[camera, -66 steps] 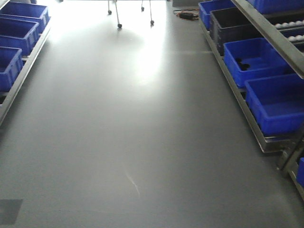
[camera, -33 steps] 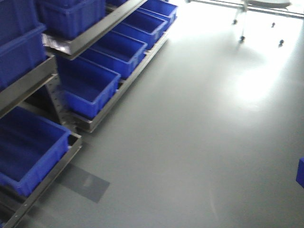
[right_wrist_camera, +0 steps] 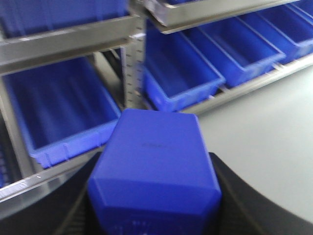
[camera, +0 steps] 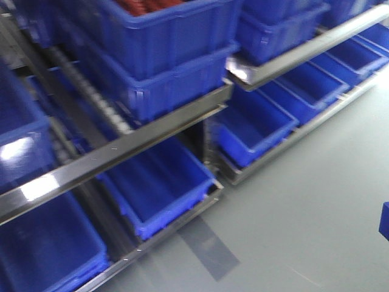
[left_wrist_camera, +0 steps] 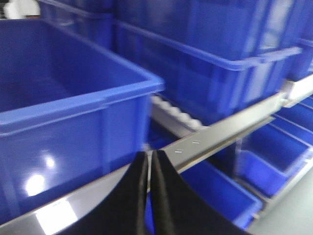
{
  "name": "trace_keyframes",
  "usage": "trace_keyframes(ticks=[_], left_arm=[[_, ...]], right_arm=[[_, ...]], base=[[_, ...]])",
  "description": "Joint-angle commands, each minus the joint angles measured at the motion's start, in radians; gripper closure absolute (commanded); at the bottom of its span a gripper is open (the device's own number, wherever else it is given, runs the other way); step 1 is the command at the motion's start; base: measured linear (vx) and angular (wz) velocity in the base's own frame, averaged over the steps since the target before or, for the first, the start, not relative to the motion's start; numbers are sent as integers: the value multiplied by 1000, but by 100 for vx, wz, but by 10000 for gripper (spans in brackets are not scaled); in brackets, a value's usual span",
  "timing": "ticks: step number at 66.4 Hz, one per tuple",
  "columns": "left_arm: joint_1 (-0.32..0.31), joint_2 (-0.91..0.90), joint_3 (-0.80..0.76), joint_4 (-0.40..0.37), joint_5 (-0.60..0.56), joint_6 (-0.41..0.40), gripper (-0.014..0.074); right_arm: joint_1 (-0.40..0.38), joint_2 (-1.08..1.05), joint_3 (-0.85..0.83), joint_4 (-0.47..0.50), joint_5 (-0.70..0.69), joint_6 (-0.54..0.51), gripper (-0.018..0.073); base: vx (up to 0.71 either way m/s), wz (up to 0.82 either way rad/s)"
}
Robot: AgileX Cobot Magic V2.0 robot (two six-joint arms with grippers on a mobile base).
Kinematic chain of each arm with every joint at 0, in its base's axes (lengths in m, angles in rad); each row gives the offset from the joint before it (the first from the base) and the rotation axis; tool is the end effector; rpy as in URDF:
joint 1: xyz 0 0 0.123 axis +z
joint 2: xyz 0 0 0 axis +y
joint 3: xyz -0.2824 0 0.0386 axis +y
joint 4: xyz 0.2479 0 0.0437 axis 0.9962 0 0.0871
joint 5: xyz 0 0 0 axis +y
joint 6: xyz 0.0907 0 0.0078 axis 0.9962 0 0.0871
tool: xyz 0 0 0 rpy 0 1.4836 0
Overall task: Pour parts from conveyor to right shelf
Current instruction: 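Turn and drive up to the shelf with blue bins, then stop facing the empty blue bin on the shelf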
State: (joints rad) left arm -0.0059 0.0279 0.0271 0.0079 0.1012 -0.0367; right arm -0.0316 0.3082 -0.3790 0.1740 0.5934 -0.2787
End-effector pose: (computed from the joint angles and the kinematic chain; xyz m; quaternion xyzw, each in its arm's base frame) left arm 0.0595 -0.0003 0.1931 -0.0087 0.7310 -0.0116 0.6822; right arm 0.0694 0.0066 0.2688 -0.0692 0.8378 -0.0040 0.5415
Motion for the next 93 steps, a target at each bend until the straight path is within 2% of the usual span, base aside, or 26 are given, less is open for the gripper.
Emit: trace_keyframes(ticks=[1,46,93], left_arm=[[3,18,-20,-8,-79,-8,603],[3,18,-20,-8,-79,-8,603],[3,18,-20,-8,-79,-8,603]], right_arm=[[-2,9,-26,5,-75,-8,564],[-2,9,-26,5,-75,-8,564],[-2,9,-26,5,-75,-8,564]], base=[[23,85],[21,77],[15,13]])
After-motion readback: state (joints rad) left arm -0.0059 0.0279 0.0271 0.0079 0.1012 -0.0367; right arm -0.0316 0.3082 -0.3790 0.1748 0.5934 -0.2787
